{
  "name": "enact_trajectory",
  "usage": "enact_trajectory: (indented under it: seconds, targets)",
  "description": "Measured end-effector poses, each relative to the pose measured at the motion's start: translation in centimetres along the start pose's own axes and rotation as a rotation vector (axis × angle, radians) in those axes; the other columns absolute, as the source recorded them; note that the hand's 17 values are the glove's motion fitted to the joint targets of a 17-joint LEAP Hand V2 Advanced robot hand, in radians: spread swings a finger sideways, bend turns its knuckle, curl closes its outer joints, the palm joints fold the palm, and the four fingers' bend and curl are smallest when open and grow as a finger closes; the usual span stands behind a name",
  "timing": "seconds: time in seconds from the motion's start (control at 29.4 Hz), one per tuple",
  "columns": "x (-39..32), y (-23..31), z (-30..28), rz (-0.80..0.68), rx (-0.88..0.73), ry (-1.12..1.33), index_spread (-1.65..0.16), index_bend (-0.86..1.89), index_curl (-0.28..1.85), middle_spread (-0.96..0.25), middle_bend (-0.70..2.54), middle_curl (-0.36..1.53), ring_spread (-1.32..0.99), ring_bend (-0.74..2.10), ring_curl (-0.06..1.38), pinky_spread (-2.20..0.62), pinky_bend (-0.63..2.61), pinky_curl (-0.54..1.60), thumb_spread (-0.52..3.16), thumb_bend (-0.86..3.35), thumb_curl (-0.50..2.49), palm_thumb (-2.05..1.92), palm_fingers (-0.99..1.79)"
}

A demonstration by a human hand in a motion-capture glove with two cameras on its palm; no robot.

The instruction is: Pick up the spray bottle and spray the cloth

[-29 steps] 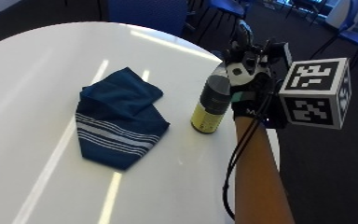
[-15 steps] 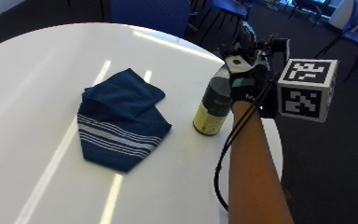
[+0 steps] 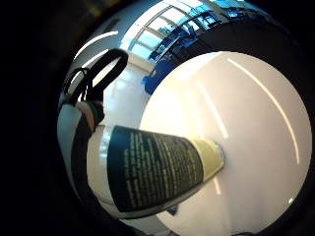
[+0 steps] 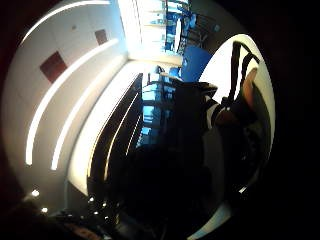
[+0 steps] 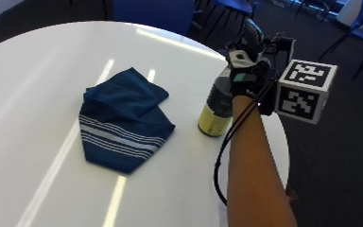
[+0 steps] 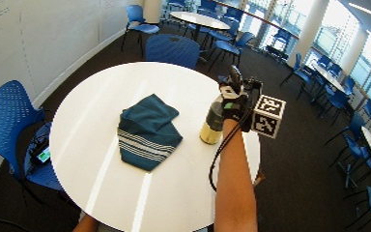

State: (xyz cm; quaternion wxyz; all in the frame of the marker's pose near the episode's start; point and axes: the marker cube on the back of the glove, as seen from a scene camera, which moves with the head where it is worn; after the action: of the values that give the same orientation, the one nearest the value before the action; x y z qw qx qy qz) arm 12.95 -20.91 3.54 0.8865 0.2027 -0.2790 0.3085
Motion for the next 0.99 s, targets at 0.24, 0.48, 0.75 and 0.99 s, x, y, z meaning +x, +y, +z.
enact_trajectory:
  seconds: [0.24, 0.48, 0.75, 0.99]
  targets:
    - [0.0, -0.4, -0.3, -0.062, 0.098, 0.042, -0.28, 0.35, 0.43, -0.23, 0.51, 0.50, -0.23, 0.48, 0.42, -0.22, 0.32, 0.34, 0.56, -0.04, 0.55, 0.91, 1.43]
    - [-0.3, -0.7, -0.6, -0.082, 0.137, 0.060, -0.27, 0.41, 0.48, -0.23, 0.55, 0.51, -0.23, 0.52, 0.44, -0.26, 0.35, 0.36, 0.51, -0.03, 0.59, 0.88, 1.44]
    - [-0.7, -1.0, -0.7, -0.095, 0.156, 0.067, -0.27, 0.45, 0.51, -0.23, 0.58, 0.52, -0.23, 0.55, 0.45, -0.28, 0.38, 0.38, 0.47, -0.03, 0.63, 0.87, 1.43]
    - [-0.7, -1.0, -0.5, -0.105, 0.158, 0.067, -0.26, 0.47, 0.54, -0.23, 0.60, 0.53, -0.23, 0.57, 0.45, -0.29, 0.40, 0.38, 0.43, -0.03, 0.67, 0.87, 1.42]
